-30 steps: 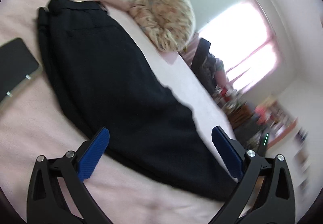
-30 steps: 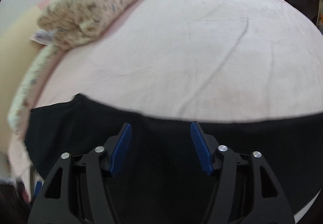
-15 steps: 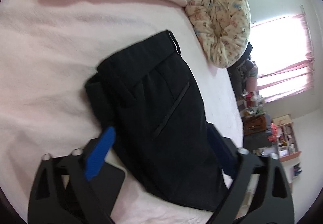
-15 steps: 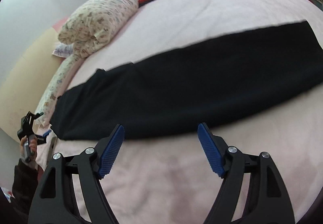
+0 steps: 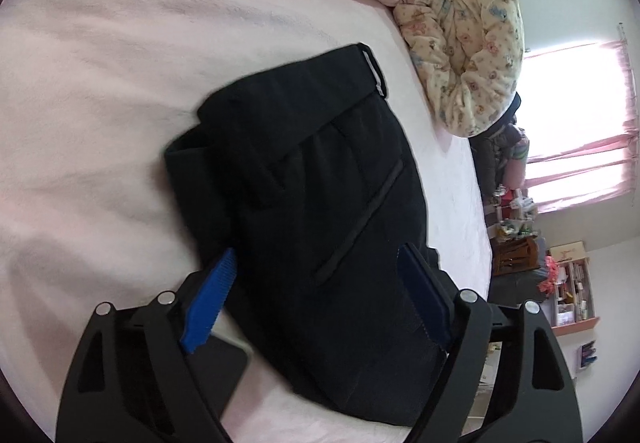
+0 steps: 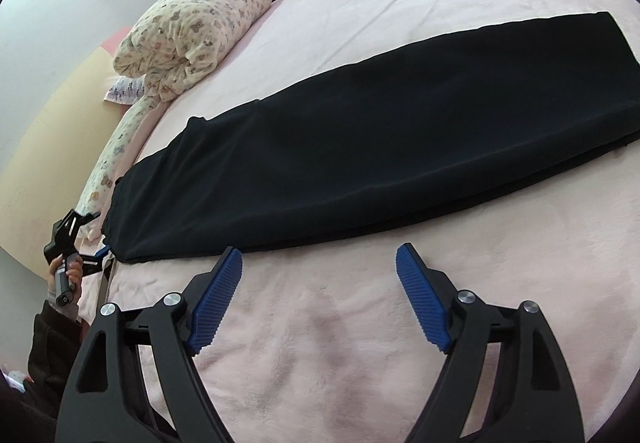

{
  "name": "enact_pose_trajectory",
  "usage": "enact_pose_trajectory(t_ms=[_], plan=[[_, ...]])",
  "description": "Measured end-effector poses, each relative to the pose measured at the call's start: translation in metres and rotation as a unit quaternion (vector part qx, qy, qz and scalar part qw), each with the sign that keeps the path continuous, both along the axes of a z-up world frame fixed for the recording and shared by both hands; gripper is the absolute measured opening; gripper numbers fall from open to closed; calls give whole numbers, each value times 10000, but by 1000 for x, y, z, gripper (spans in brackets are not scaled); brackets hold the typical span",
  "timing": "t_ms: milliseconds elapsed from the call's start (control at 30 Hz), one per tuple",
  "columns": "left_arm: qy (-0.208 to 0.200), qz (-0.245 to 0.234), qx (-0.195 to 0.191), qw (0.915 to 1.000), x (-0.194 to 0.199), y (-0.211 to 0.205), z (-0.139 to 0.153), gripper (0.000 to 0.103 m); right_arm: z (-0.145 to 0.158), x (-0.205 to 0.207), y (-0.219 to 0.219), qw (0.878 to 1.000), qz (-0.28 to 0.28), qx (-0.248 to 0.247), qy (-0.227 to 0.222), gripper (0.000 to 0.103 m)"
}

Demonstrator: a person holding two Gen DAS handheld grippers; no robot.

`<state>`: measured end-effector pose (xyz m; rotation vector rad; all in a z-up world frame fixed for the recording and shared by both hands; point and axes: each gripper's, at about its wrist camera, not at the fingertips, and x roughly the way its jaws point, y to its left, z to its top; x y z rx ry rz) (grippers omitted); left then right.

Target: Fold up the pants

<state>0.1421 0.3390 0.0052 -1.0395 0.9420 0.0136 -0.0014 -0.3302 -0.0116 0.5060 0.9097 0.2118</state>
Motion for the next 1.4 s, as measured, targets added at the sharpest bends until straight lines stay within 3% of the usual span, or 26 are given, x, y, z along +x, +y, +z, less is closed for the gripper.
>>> enact_pose_trajectory(t_ms=[67,133,200,233,367,667,767,867,900,967,1000,1033,1100,1167,1300,1400], plan=[[105,130,-66,9998,5,1,-2,74,-3,-1,1,10000,5,22,38,81],[234,252,-10,9994,4,3,-4,43,-4,-2,-1,10000,-6,58,59,82],[260,225,177,9993,-1,7,-5,20,-4,-3,-2,9999,-37,147,46,82],[211,211,196,9994,-5,8,-5,14,-5,-2,-3,9998,-50,192,44,83],[55,243,418,9988,-16,7,-1,7,-8,1,2,9995,-57,315,56,84],[-335,387,1117,9924,-42,-12,23,3,-4,8,26,9989,269,386,43,84],[-107,406,1306,9905,-38,-12,11,3,-5,14,31,9985,304,454,95,84],[74,386,1472,9883,-34,-15,1,7,-6,19,35,9965,315,759,165,84],[81,386,1547,9872,-36,-17,4,14,-6,20,34,9952,268,926,183,84],[112,447,1516,9874,-42,-16,10,45,-9,21,25,9911,99,1311,229,84],[142,620,1577,9854,-49,-14,16,72,-11,22,19,9884,-41,1497,260,84],[55,794,1714,9820,-57,-15,24,86,-13,22,11,9851,-212,1686,272,84],[-280,1048,2145,9707,-76,-20,42,88,-17,18,-12,9755,-758,2052,231,81],[-643,945,2458,9626,-86,-32,56,91,-19,10,-36,9666,-1398,2143,145,73],[-1415,169,2746,9509,-96,-84,71,100,-17,-3,-71,9526,-2308,1976,127,73],[-1591,-432,2735,9476,-93,-120,67,101,-18,-5,-90,9419,-2764,1894,230,68]])
